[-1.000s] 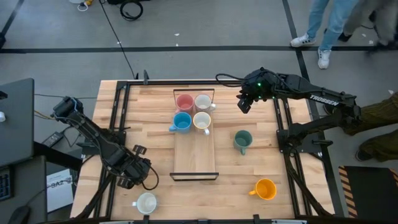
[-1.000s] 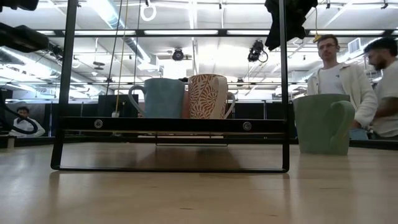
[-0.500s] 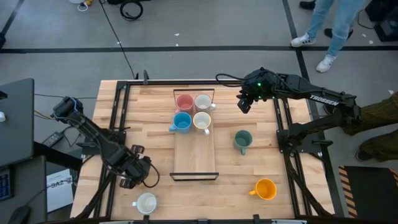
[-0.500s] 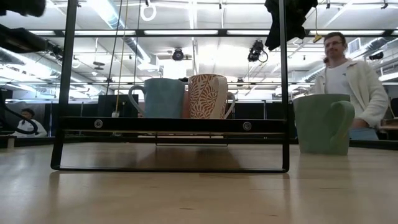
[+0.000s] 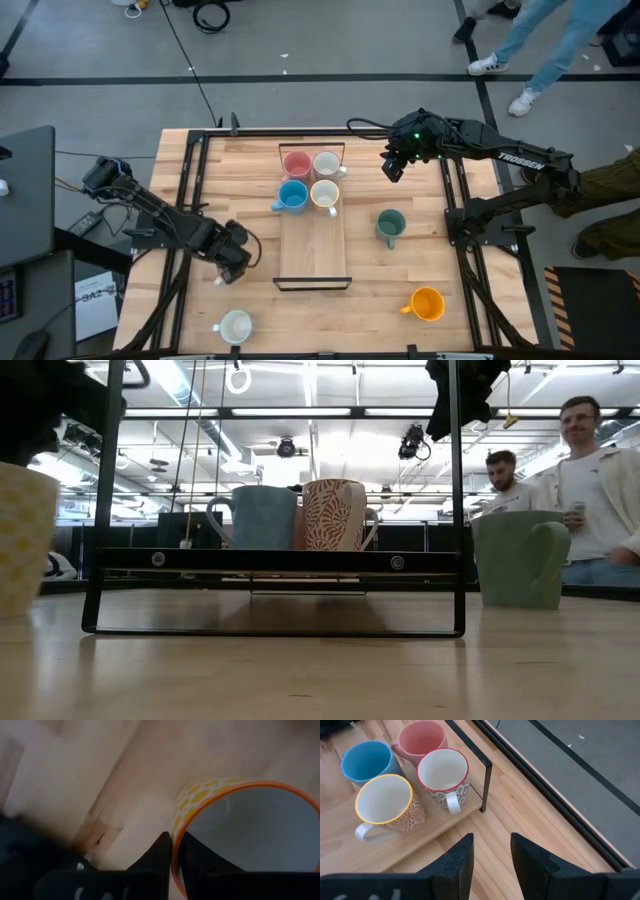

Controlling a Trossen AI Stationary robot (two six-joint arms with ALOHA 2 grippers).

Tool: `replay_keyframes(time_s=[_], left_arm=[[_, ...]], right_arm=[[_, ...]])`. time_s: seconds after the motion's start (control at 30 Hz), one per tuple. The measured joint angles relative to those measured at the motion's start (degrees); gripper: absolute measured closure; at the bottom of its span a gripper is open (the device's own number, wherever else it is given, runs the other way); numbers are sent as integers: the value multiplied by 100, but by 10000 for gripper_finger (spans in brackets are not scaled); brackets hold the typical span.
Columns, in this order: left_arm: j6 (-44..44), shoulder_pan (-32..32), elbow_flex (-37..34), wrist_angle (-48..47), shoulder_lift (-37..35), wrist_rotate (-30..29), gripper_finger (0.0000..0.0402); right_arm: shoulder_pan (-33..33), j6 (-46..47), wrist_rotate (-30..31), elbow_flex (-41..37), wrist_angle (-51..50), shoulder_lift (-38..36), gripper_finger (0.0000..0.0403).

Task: Place coffee mugs
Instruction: Put the yellow patterned mug on the shelf

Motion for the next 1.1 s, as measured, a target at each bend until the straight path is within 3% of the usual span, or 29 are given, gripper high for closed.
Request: replay_keyframes(time_s=[0.4,0.9,1.1], left_arm=[[-875,1193,0,-227,2,-17,368],[-785,2571,16,-226,4,-197,373],[-544,2765,504,-608,22,-288,375]], right_arm=[[0,18,0,0,0,0,268],[2,-719,0,-2,238,0,268],[0,-754,0,-2,391,0,268]])
